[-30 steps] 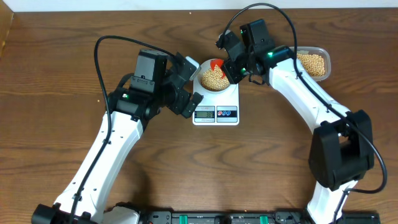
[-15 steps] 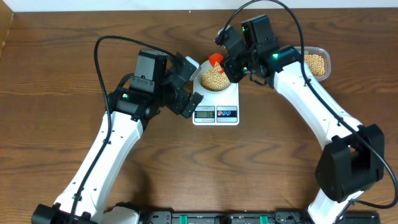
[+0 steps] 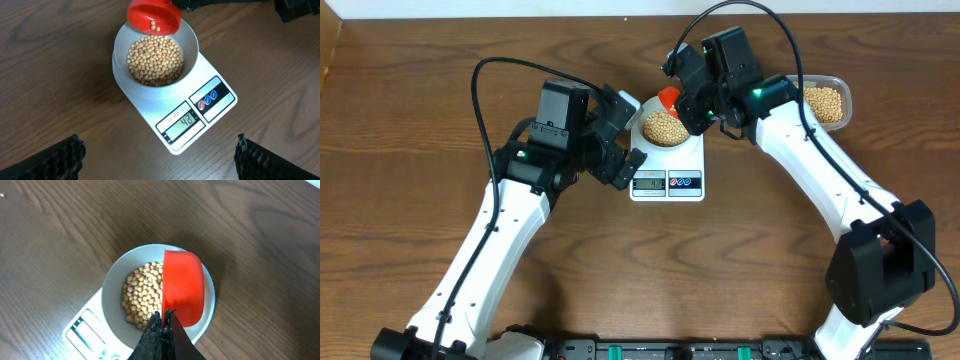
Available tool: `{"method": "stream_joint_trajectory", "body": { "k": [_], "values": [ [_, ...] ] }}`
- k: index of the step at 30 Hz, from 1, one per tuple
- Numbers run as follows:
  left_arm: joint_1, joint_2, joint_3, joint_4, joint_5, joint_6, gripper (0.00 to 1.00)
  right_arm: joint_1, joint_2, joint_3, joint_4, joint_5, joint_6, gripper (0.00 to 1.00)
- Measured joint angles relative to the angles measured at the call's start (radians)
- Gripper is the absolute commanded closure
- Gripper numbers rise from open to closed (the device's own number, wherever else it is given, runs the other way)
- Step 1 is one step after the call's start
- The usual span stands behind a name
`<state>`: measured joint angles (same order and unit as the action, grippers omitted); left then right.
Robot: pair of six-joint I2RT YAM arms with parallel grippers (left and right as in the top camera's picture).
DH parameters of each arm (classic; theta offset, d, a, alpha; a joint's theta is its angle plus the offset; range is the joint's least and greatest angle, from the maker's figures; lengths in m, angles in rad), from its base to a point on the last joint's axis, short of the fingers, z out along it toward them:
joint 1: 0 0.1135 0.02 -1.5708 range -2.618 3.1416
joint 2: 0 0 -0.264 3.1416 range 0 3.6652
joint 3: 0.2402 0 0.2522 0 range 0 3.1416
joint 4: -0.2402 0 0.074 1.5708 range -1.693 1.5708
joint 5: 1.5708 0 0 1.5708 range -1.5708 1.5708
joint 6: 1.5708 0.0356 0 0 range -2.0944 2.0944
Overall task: Scoop item into bowl and weigh 50g on scale
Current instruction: 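Tilt the scoop over the bowl to pour the beans in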
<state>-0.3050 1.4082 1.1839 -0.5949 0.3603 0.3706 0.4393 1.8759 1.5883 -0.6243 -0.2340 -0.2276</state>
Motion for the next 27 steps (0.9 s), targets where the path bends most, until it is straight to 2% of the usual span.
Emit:
{"method": "stream_joint_trajectory", "body": {
  "k": [27],
  "values": [
    [0.0, 0.0, 0.0, 0.0, 0.0, 0.0, 0.02, 0.014, 0.0, 0.0, -0.007, 0.022, -0.001, 0.99]
  ]
}}
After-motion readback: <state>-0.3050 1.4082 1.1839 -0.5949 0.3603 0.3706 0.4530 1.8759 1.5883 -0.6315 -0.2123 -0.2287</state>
